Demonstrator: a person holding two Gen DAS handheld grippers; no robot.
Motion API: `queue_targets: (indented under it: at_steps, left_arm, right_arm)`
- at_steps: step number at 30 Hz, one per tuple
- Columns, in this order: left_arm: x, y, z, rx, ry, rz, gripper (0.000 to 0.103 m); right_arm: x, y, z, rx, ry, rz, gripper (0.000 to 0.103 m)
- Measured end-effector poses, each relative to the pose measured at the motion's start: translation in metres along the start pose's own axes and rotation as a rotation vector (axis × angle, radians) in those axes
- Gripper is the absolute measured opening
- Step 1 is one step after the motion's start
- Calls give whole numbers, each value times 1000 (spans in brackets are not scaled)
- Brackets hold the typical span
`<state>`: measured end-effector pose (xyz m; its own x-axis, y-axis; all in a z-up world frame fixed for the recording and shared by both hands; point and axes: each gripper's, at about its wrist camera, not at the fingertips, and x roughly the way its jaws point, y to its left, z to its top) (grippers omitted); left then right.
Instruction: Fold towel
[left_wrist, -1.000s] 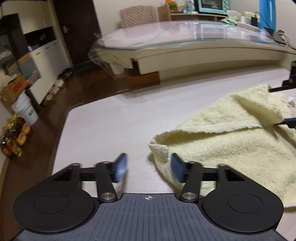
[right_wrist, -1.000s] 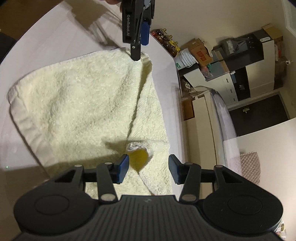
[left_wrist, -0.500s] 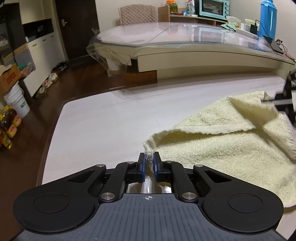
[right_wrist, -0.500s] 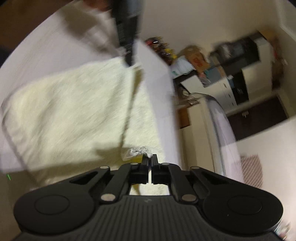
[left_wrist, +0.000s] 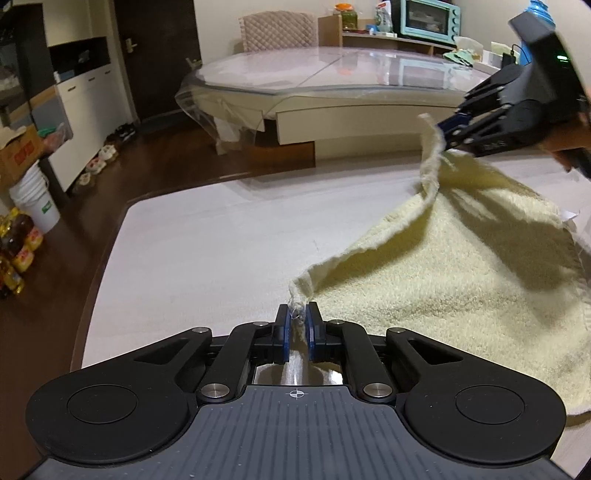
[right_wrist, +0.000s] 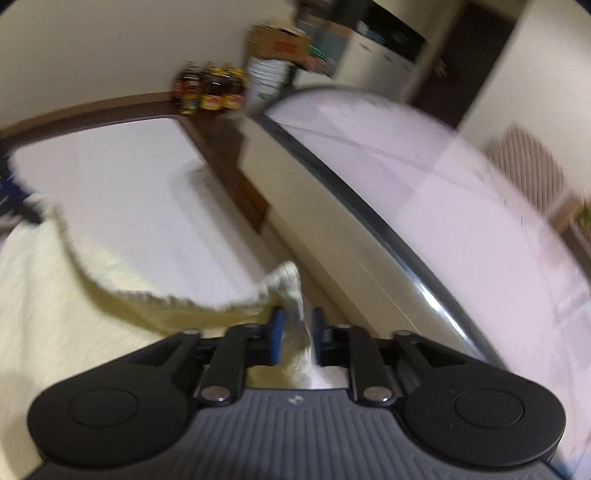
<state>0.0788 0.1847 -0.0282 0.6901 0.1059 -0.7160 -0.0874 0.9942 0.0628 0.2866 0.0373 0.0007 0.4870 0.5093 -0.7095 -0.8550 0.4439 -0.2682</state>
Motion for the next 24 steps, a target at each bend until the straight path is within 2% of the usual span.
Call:
queue_targets:
  at_steps: [2,6,9,11,14,17,19,21,24]
  left_arm:
    - [0,1,0,-10,-2,1,12]
    - [0,2,-1,-18,-7,0,12]
    - [0,3,0,-19,-7,1,14]
    - [0,3,0,-11,-7,2,14]
    - [-1,3,0,-7,-7,2,15]
    - [-1,4,0,-8,-4,0,17]
    - [-1,5,0,-15,-5,4,22]
    - [-1,6,-1,-24,-6,9,32]
    - [-1,12,-2,-63,-5,8,40]
  right_arm:
    - [0,-10,2,77,-12,10,39]
    - [-15,-12,-5,107,-16,-7,42]
    - [-44,-6,-20,113,-31,27,42]
    - [-77,10,-40,102,-58,79,42]
    - [-112,35,-64,44,-88,145,42]
    - [-153,82,-100,-91,-101,185,41]
    - [-173,110,-119,-179,-107,196,41]
    - [-184,130,-130,-214,-110,220,38]
    - [-196,167,-145,-284,-116,235,35]
